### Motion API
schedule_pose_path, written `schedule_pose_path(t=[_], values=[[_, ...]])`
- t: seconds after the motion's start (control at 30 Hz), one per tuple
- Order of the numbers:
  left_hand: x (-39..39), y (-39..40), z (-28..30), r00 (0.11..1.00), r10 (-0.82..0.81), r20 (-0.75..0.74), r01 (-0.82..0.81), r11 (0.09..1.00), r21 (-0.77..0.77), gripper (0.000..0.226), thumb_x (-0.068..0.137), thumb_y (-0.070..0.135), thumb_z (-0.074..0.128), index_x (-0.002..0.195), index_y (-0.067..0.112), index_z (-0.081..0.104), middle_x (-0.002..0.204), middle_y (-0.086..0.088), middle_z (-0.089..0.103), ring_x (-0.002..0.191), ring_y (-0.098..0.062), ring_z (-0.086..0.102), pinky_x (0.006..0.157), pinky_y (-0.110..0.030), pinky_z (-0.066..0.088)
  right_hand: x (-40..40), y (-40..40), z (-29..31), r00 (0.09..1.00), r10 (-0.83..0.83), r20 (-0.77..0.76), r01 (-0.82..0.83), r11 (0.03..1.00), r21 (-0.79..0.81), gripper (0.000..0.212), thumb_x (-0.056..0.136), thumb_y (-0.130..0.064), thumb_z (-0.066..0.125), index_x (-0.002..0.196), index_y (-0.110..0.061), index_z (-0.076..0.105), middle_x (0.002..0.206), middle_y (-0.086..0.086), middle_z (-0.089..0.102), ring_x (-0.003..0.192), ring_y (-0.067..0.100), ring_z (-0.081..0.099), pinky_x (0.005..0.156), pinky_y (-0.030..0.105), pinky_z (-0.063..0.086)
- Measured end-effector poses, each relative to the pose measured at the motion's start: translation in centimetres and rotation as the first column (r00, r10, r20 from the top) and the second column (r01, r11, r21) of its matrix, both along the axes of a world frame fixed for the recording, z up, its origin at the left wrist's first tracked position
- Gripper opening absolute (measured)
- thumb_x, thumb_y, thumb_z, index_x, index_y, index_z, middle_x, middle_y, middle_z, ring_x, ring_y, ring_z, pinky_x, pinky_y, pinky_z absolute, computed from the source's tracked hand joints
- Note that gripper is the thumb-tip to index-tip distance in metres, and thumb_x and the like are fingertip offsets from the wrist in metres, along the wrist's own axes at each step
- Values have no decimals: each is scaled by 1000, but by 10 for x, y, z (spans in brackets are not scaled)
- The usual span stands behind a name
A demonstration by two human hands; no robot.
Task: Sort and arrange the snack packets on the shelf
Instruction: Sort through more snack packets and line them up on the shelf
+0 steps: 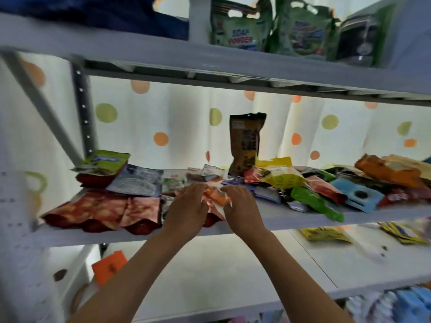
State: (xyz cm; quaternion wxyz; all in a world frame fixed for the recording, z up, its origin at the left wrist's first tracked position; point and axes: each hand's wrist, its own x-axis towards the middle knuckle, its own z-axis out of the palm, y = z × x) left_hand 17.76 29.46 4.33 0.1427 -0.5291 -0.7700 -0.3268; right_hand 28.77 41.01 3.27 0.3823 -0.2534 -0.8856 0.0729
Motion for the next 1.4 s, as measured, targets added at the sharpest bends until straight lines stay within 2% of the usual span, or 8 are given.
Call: schedule_pose_path(t=[0.2,0.33,0.57,0.67,0.87,1.03,1.17,1.4], values=[[-33,5,6,992,127,15,-125,988,-95,46,96,19,48,142,18,42,145,-6,46,131,-23,43,103,-33,37,-37,41,-4,991,117,57,-116,993,-31,43,87,-8,58,129,-16,61,129,4,62,124,24,50,103,33,37],[-37,27,12,987,157,35,-151,978,-141,38,94,18,52,132,18,53,139,-5,52,124,-22,50,98,-31,41,-49,70,-2,985,139,106,-130,987,-90,43,90,-13,57,133,-18,57,134,4,59,126,22,49,103,33,38],[-37,58,6,976,215,17,-201,936,-290,25,93,24,51,115,21,62,127,-2,59,113,-18,54,93,-31,43,-62,104,-12,920,105,377,-11,970,-241,49,86,-55,57,113,-15,60,108,5,68,96,22,64,72,32,51],[-38,60,4,973,228,24,-207,920,-333,24,93,25,49,112,20,64,119,-1,62,106,-17,56,85,-29,42,-65,108,-9,913,65,402,-3,988,-153,38,88,-47,57,104,-13,61,101,6,68,93,23,65,66,28,45],[-41,61,0,972,231,34,-206,917,-342,21,93,27,49,102,19,66,107,0,64,95,-15,57,82,-29,47,-70,110,-2,861,47,506,-64,998,17,24,94,-22,53,109,-7,65,112,11,68,103,27,65,80,33,51],[-37,59,1,974,223,45,-197,925,-324,24,95,26,48,110,18,65,113,-2,65,100,-16,58,83,-29,46,-64,116,-5,942,23,334,-13,999,-33,19,92,-19,47,98,-8,62,99,12,68,91,29,65,68,31,45],[-30,56,4,978,196,74,-166,941,-296,27,95,26,48,115,18,64,118,-4,64,105,-19,58,87,-32,47,-54,115,-3,997,59,51,-50,986,-160,24,97,-27,50,85,-11,64,82,8,68,74,25,62,61,31,41],[-9,48,10,991,85,100,-73,991,-114,23,95,18,48,108,14,67,110,-4,67,100,-22,60,82,-30,44,-20,74,29,900,59,-432,-209,928,-308,20,89,-8,46,75,-10,61,63,1,54,54,9,44,51,30,30]])
